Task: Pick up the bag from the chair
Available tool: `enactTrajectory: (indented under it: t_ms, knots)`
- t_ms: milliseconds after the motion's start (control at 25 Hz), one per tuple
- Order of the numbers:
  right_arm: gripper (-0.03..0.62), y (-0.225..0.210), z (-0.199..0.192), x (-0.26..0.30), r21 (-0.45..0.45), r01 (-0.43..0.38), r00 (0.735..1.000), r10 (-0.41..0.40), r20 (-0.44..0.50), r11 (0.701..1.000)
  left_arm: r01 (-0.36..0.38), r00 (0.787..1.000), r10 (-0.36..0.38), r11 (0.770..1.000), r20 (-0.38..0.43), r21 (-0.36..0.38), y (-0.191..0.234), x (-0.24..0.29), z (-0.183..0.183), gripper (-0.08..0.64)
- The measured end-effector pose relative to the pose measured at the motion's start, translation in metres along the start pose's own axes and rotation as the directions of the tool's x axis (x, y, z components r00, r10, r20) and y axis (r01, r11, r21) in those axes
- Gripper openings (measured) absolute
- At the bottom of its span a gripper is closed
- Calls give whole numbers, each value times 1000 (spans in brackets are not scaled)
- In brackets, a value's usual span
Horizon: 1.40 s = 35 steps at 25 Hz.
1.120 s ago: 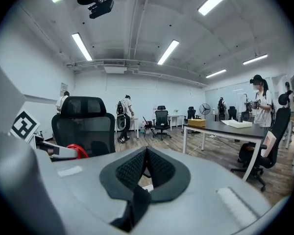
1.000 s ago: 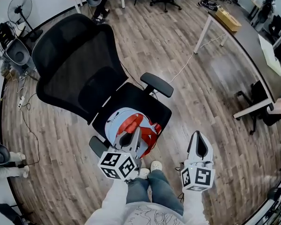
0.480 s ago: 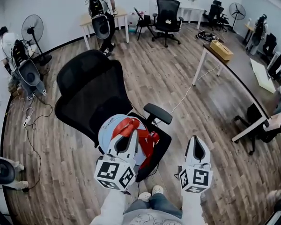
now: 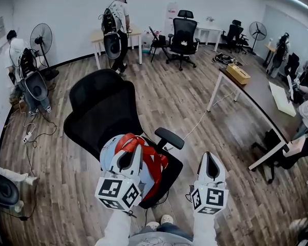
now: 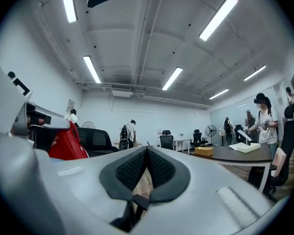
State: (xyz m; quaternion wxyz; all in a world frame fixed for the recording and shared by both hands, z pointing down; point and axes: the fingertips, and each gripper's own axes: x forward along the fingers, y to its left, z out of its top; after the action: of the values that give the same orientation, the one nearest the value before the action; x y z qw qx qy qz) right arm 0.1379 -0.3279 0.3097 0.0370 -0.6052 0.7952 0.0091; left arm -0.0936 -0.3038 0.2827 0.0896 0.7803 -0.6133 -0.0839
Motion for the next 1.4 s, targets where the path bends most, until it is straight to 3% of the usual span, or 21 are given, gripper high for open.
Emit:
enactTrajectory:
  t_ms: [1400]
  knots:
    - [11,-2,22,-8,13,-5,999,4,37,1000,-18,1000,18,1000,0,-5,-4,-10,4,29]
